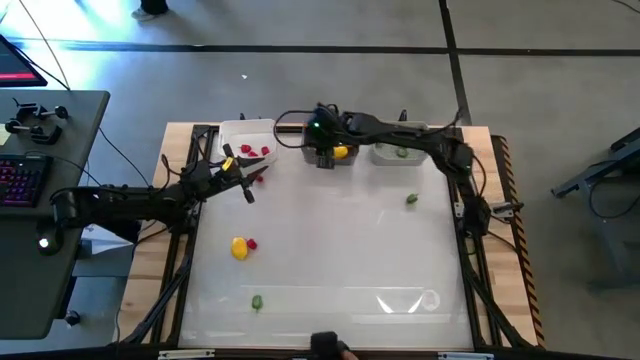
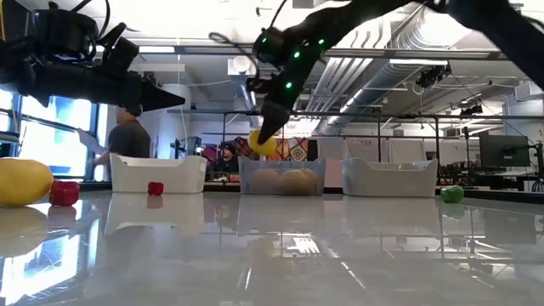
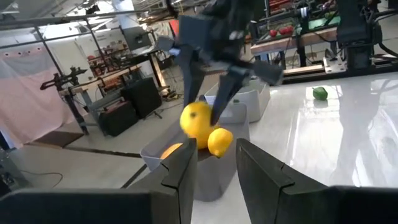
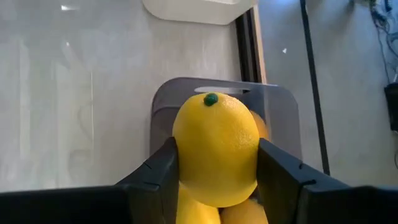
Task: Sort produce into baskets
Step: Put the lemon into the black bin
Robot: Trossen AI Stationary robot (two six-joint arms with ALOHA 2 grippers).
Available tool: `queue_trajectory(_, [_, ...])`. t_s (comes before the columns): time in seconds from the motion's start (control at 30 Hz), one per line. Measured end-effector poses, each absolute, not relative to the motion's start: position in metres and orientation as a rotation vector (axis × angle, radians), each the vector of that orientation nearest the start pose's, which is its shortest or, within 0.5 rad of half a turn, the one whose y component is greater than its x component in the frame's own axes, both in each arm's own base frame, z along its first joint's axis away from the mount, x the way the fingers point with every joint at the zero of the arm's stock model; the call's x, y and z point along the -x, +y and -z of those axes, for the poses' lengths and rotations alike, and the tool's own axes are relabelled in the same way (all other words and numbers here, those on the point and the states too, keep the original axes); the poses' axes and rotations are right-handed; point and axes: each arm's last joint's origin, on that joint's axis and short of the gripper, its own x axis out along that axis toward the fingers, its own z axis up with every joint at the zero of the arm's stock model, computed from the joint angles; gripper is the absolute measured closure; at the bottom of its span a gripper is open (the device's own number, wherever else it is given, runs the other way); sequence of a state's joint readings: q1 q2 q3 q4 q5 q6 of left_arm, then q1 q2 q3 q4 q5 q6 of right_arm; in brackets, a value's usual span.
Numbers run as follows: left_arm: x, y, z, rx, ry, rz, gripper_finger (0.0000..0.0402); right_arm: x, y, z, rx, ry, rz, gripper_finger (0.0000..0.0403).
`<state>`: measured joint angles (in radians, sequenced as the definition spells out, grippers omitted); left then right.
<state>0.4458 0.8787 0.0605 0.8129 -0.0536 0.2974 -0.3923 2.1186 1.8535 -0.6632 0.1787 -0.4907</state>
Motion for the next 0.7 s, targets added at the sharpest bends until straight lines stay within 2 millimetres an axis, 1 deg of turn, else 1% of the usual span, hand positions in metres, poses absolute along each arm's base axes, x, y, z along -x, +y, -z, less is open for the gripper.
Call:
queue_trajectory(0.13, [-0.143,0.07,-0.168,-0.284,0.083,-0.495,0.0305,-0.442,-0.194,-0.227,0.315,1.098,0.288,0.0256])
queue_trajectory(0.27, [-0.143,0.07,-0.168,-0.283,0.084,-0.496,0.0305,-0.446,-0.198,-0.209,0.278,1.146,0.288,0.0256])
queue_trajectory(0.37, [-0.143,0.07,-0.168,-0.282,0.085,-0.496,0.0304,-0.447,-0.199,-0.204,0.274,1.159,0.293,0.0256])
queue_trajectory(0.7, [-0.143,0.07,-0.168,-0.28,0.085,-0.496,0.0304,-0.439,-0.209,-0.2,0.199,1.185,0.344,0.0256])
